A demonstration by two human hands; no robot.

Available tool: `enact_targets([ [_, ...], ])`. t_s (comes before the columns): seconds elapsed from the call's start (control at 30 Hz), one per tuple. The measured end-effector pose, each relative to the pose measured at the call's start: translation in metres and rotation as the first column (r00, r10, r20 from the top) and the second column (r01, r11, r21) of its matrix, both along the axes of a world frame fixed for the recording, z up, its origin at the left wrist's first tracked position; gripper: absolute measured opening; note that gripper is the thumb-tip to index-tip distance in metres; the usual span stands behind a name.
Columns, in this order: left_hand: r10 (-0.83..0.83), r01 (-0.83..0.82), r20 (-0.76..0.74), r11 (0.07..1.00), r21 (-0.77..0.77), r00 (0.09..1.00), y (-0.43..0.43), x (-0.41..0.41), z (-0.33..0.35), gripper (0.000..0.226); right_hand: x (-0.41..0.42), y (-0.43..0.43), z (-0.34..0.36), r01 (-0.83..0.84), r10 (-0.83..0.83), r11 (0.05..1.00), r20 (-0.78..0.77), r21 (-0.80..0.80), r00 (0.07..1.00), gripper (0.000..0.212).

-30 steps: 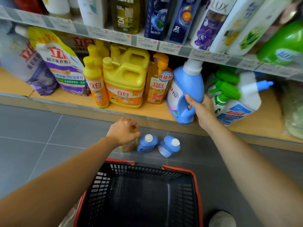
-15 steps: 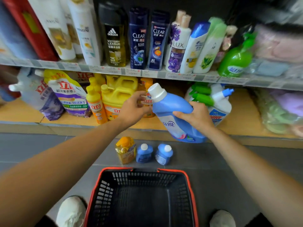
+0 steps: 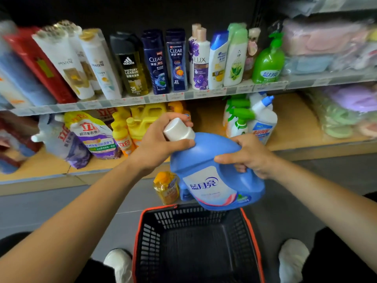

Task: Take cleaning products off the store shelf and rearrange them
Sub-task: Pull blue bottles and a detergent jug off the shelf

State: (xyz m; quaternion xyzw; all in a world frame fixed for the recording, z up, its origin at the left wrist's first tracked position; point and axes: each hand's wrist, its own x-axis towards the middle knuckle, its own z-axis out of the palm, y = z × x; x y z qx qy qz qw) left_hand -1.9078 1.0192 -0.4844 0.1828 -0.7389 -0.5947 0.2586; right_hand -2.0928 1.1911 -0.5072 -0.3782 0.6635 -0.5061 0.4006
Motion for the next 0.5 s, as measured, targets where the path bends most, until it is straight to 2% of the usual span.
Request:
enact_targets([
  [0.13,-0.156,0.156,0.011,0.987,0.049,0.988,0.001,0.012,-0.004,0.053,0.013,0.012,-0.009,-0.073,0.072,0.997,0.045,0.019,0.996,0.05],
  [0.2,-0.138,0.139,-0.016,0.988,0.065,0.99,0.005,0.015,-0.01,0.048,0.018,0.012,-0.011,-0.072,0.072,0.997,0.014,0.012,0.997,0.052],
  [0.27,0.006,-0.005,-0.038,0.999,0.046,0.999,0.014,0.012,-0.018,0.042,0.02,0.013,-0.011,-0.037,0.037,0.999,-0.072,0.003,0.997,0.055],
  [0.37,0.286,-0.285,0.0,0.954,-0.088,0.958,0.029,0.006,-0.034,0.032,0.025,0.014,-0.01,0.034,-0.034,0.999,-0.353,-0.006,0.935,0.061],
  [0.43,0.385,-0.38,0.032,0.919,-0.107,0.922,0.033,0.002,-0.04,0.026,0.028,0.014,-0.01,0.043,-0.053,0.999,-0.494,-0.032,0.868,0.065],
  [0.5,0.418,-0.403,0.091,0.904,-0.142,0.904,0.033,0.001,-0.043,0.024,0.029,0.013,-0.009,0.042,-0.067,0.998,-0.59,-0.056,0.804,0.067],
])
